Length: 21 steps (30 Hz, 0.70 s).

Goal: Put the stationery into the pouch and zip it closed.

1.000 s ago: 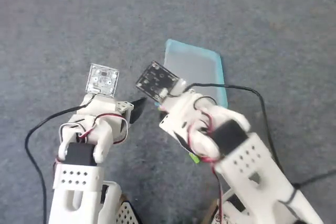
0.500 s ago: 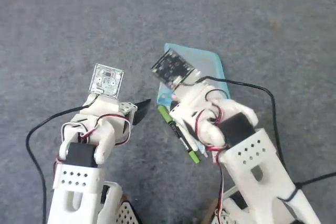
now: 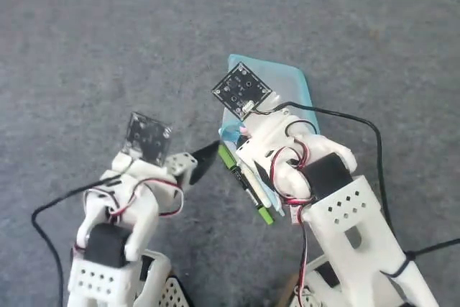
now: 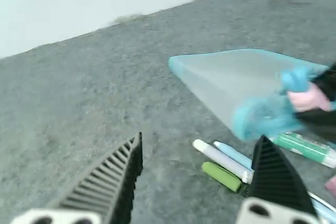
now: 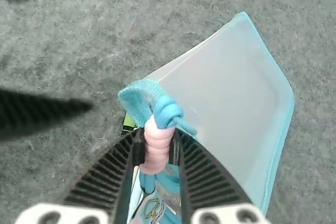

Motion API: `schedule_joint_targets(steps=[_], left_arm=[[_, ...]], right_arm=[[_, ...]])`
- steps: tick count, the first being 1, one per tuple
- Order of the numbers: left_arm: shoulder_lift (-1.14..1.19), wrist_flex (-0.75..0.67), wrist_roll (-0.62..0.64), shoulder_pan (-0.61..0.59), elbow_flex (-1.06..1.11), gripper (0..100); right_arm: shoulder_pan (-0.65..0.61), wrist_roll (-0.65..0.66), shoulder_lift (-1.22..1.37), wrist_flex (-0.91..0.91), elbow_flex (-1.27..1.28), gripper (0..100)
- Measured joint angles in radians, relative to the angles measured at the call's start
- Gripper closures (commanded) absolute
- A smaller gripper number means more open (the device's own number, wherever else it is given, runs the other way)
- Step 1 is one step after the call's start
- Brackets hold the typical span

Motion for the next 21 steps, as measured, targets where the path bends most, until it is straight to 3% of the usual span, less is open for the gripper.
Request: schedule_joint_targets(steps=[6, 21], left_arm=[[-0.008, -0.020, 0.000, 0.034, 0.011, 68], [0.270, -0.187, 0.006, 0.034, 0.011, 68]], right_arm=[[-0.003, -0.012, 0.000, 0.025, 0.000, 99.2], [-0.055, -0.012, -0.137, 0.120, 0.000, 99.2]])
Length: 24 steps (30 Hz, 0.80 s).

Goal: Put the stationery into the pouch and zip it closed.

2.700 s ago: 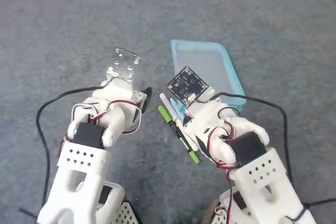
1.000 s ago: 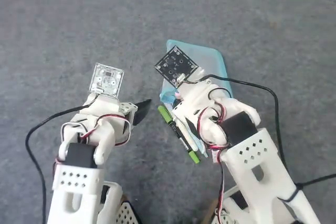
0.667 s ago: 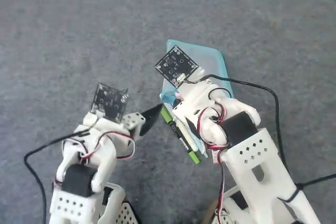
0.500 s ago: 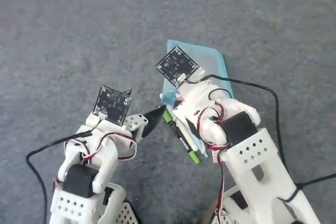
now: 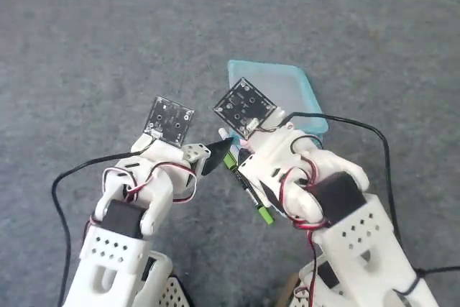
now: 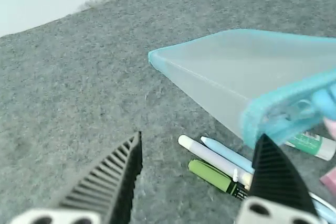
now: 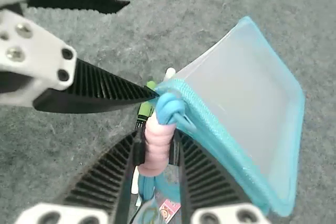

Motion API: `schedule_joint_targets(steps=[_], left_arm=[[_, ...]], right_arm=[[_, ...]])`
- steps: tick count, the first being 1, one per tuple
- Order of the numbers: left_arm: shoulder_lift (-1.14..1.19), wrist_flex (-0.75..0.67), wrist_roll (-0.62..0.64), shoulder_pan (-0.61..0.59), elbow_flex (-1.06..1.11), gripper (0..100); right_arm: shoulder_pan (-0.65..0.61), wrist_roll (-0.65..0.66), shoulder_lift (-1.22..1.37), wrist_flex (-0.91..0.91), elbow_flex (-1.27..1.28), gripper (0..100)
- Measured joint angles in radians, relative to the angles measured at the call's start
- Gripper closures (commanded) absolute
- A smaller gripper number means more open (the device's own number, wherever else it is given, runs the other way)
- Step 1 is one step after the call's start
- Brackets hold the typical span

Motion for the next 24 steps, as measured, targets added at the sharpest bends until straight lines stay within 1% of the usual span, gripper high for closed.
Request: schedule_joint_targets(steps=[3, 8, 12, 17, 24], left_arm=[[0.000, 0.000, 0.000, 0.000, 0.000, 68], [0.000, 0.000, -0.003, 0.000, 0.000, 68], [0.000, 0.003, 0.031, 0.000, -0.002, 68], [0.000, 0.068, 0.038, 0.046, -0.021, 68], [0.000, 0.074, 0.044, 0.069, -0.023, 68]], right_arm=[[-0.023, 0.000, -0.005, 0.000, 0.000, 99.2], [-0.028, 0.000, -0.005, 0.009, 0.000, 99.2], [-0.028, 0.000, -0.005, 0.009, 0.000, 99.2], [-0.028, -0.002, -0.005, 0.009, 0.000, 99.2], [-0.028, -0.002, -0.005, 0.009, 0.000, 99.2]])
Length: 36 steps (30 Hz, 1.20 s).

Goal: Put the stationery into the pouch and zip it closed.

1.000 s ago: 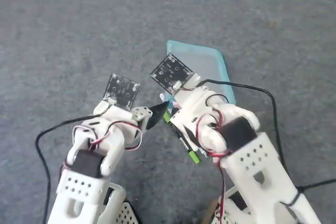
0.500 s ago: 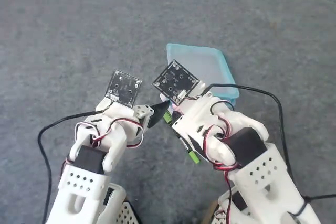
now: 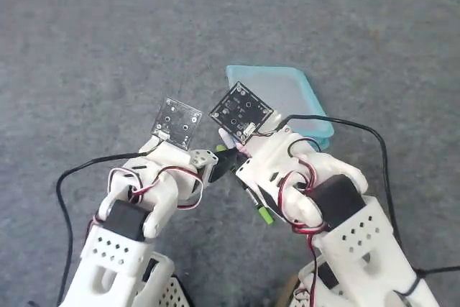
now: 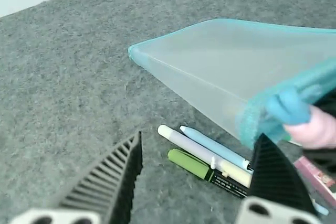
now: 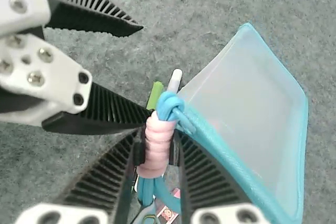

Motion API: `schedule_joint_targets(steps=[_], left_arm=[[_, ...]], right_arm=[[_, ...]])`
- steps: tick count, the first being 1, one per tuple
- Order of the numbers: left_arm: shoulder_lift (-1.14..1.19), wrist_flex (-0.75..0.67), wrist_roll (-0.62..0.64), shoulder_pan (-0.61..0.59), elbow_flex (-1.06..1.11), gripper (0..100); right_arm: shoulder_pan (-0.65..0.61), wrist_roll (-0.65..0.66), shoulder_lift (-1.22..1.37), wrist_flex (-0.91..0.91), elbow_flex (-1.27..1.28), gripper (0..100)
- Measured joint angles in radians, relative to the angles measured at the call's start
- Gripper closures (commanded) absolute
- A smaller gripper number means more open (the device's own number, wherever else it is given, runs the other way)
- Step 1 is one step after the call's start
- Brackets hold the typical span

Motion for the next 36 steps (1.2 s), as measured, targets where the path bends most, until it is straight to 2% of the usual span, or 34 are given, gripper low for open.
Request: schedule_joint_targets(steps=[4, 10, 17, 24, 36], left_arm=[[0.000, 0.000, 0.000, 0.000, 0.000, 68], [0.000, 0.000, 0.025, 0.000, 0.000, 62], [0.000, 0.000, 0.025, -0.003, 0.000, 62], [0.000, -0.044, 0.025, -0.101, 0.000, 62], [0.002, -0.068, 0.025, -0.109, 0.003, 62]], right_arm=[[0.000, 0.000, 0.000, 0.000, 0.000, 99.2], [0.000, 0.000, 0.000, 0.000, 0.000, 99.2], [-0.006, 0.000, -0.006, 0.000, 0.000, 99.2], [-0.008, 0.000, -0.006, 0.000, 0.000, 99.2], [-0.068, 0.000, -0.006, 0.028, 0.000, 99.2]])
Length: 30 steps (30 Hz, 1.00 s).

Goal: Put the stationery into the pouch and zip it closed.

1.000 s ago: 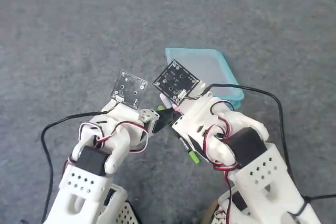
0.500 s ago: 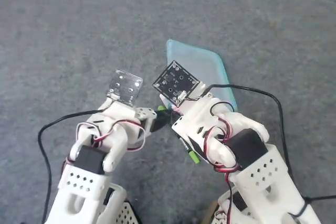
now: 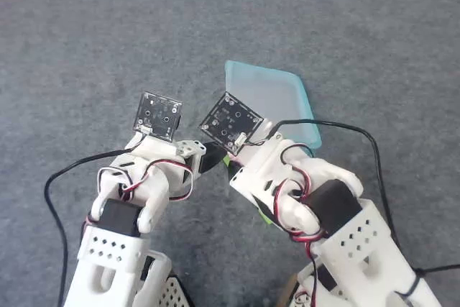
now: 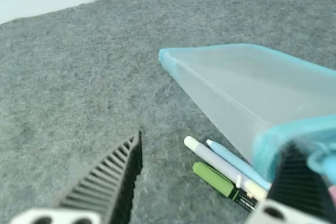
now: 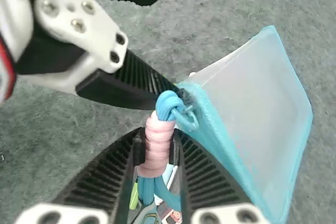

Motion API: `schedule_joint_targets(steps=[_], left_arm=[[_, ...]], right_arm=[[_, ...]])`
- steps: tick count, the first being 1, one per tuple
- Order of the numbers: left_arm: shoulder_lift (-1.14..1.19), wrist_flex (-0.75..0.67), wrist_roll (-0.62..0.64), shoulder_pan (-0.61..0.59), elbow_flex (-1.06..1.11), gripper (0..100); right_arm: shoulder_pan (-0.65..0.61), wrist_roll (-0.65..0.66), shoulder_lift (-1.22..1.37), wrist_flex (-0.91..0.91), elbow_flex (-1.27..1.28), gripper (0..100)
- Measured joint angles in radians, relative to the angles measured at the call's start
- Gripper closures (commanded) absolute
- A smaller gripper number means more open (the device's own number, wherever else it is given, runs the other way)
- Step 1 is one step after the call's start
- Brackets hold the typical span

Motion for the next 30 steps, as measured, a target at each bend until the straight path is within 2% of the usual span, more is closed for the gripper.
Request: schedule_joint_targets(steps=[5, 12, 17, 25, 30], left_arm=[[0.000, -0.120, 0.000, 0.000, 0.072, 62], [0.000, -0.153, 0.000, 0.000, 0.086, 62], [-0.002, -0.229, 0.000, 0.002, 0.143, 69], [-0.011, -0.245, 0.000, 0.005, 0.146, 70], [-0.011, -0.247, 0.000, 0.005, 0.146, 75]], right_arm=[[-0.003, -0.002, 0.000, 0.021, -0.002, 99.2], [-0.005, 0.002, -0.006, 0.069, -0.029, 99.2], [-0.005, 0.021, -0.006, 0.097, -0.044, 99.2], [-0.005, 0.061, -0.006, 0.206, -0.140, 99.2], [0.003, 0.094, -0.006, 0.233, -0.141, 99.2]])
